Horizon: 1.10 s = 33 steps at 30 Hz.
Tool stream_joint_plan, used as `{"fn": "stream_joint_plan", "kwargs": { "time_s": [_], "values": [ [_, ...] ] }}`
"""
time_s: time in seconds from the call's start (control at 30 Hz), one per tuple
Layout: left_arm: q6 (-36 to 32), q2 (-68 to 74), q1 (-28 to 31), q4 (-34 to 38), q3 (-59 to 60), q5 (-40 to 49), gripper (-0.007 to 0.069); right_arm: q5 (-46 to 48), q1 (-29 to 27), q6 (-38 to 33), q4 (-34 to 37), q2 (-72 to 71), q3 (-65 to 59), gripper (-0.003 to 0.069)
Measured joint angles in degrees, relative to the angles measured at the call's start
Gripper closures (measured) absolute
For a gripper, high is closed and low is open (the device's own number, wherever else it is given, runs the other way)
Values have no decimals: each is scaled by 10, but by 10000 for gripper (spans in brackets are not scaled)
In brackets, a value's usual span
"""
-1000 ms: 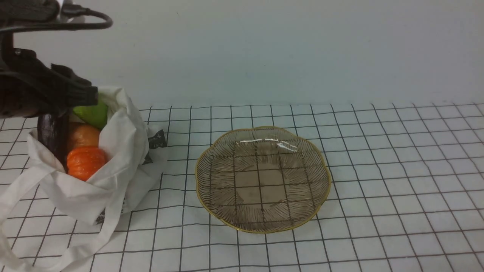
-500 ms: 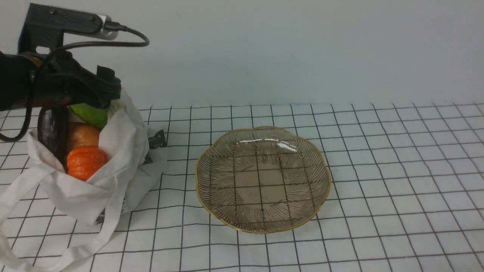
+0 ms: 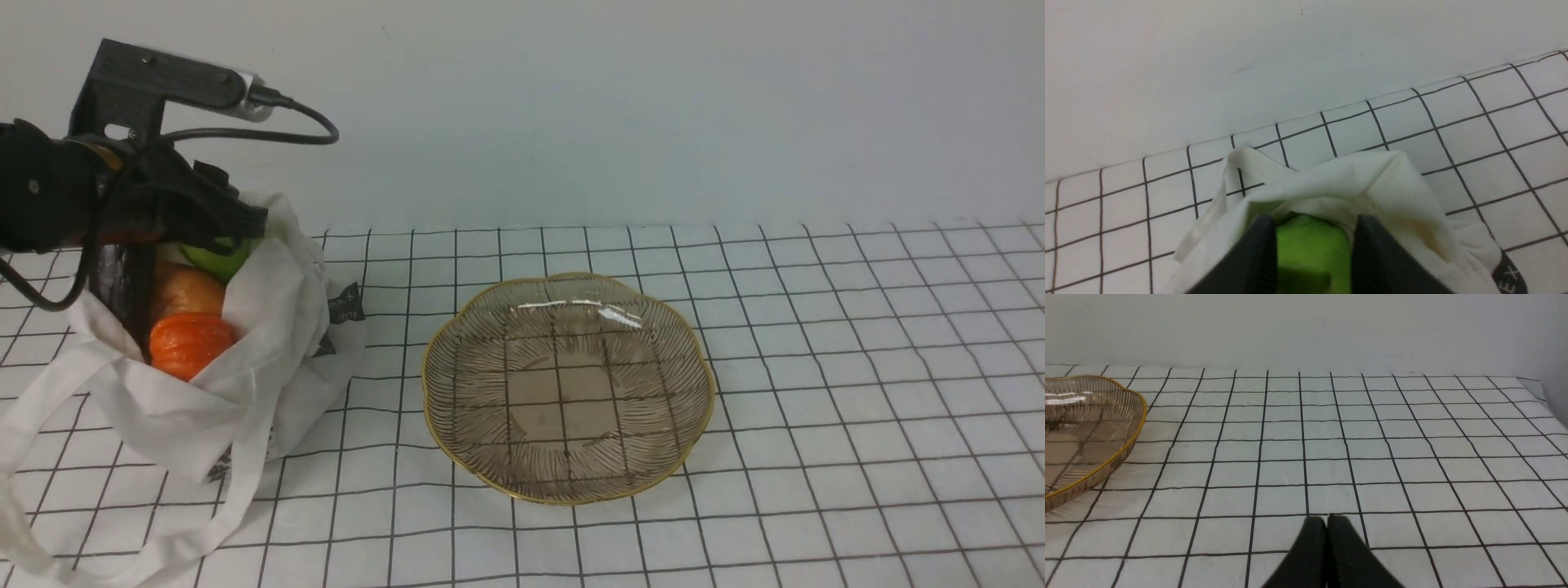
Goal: Take vegetables from bag on white checkered tablecloth place on plate.
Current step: 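Reach into the cloth bag and grasp the green cucumber with the left gripper, then place the green vegetable from the bag onto the plate with the left gripper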
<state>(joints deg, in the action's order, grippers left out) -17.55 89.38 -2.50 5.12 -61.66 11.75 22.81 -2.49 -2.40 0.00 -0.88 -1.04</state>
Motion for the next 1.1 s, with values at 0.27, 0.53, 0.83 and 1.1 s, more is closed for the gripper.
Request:
{"fn": "stream_joint_plan", "kwargs": {
  "time_s": [0.27, 0.53, 0.83, 1.1],
  "values": [
    [0, -18, 0, -14, 0, 8, 560, 0, 0, 0, 0, 0, 0, 673],
    [0, -77, 0, -14, 0, 24, 560, 0, 0, 0, 0, 0, 0, 673],
    [4, -151, 0, 2, 0, 97, 560, 0, 0, 0, 0, 0, 0, 673],
    [1, -211, -1, 108, 0, 149, 560, 0, 0, 0, 0, 0, 0, 673]
  ]
}}
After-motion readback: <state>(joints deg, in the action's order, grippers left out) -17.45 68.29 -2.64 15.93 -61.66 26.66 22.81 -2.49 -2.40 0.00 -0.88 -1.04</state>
